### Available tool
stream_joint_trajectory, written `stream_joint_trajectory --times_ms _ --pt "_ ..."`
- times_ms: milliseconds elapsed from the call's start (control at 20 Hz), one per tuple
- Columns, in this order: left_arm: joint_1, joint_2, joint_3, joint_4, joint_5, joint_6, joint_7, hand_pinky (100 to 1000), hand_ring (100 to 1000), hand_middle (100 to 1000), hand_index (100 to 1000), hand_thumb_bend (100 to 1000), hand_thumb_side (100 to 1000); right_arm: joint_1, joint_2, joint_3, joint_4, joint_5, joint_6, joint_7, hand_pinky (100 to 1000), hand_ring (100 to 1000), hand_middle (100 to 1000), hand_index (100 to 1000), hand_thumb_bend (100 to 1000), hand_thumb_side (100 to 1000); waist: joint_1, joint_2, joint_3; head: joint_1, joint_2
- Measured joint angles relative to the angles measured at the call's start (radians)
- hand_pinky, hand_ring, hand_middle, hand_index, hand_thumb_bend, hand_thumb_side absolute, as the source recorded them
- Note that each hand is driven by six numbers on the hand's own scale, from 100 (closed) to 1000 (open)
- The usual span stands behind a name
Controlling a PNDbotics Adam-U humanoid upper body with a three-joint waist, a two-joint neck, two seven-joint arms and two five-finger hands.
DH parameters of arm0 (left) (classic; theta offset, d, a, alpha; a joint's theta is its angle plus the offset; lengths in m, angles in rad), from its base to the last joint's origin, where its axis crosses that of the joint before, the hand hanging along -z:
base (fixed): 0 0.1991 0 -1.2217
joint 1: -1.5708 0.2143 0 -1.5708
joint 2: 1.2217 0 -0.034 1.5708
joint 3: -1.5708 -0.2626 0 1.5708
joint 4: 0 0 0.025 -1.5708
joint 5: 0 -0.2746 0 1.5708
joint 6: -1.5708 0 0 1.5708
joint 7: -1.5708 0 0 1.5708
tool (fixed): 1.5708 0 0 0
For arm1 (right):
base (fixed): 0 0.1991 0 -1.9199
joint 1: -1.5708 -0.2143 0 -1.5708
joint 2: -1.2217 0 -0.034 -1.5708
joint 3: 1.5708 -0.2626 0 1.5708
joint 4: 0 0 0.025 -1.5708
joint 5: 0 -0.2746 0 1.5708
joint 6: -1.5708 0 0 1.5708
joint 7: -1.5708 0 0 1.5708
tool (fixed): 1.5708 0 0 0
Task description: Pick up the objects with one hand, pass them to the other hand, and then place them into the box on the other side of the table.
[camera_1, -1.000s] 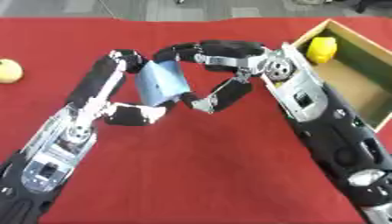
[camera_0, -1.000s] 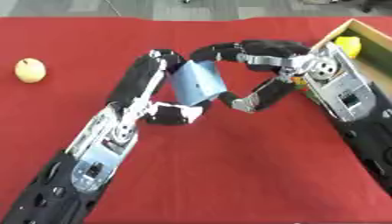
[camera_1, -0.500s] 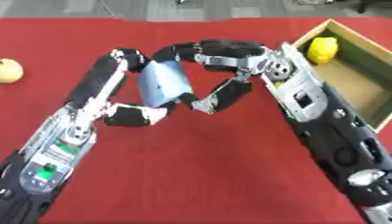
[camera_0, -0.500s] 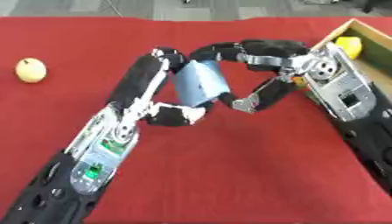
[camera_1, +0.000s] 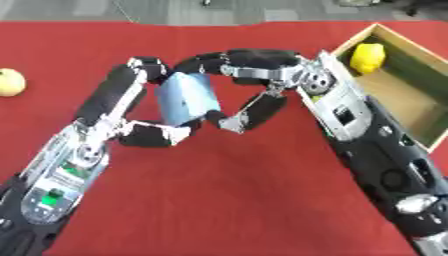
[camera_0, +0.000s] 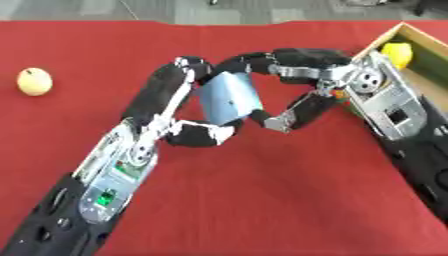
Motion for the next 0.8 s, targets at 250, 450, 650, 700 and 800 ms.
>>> stream_joint_trajectory --times_ms 250,450,650,700,800 --pt "-0.001 0.0 0.0 0.0 0.0 -0.001 0.0 678 592 503 535 100 233 -0.001 0.0 0.0 0.0 -0.003 0.008 0.008 1000 1000 1000 1000 100 227 0.0 0.0 0.001 0.0 -0.001" --pt "-0.004 0.0 0.0 0.0 -0.001 -0.002 0.001 677 591 502 536 100 234 -0.002 -0.001 0.0 0.0 -0.011 0.019 0.019 1000 1000 1000 1000 100 235 0.0 0.0 0.001 -0.004 -0.001" --pt "-0.006 -0.002 0.0 0.006 -0.005 0.0 0.008 667 581 492 536 100 261 -0.006 -0.002 0.0 0.001 -0.014 0.027 0.027 1000 1000 1000 1000 100 240 0.0 0.0 0.001 -0.006 -0.001" --pt "-0.006 -0.005 0.0 0.009 -0.005 0.003 0.012 665 580 491 536 100 269 -0.007 -0.003 0.0 0.001 -0.015 0.029 0.029 1000 1000 1000 1000 100 220 0.0 0.0 0.001 -0.007 -0.001" --pt "-0.007 -0.012 -0.001 0.015 -0.004 0.012 0.021 664 578 489 537 100 280 -0.008 -0.006 0.0 0.002 -0.016 0.033 0.033 1000 1000 1000 1000 106 215 0.0 0.0 0.001 -0.008 -0.001"
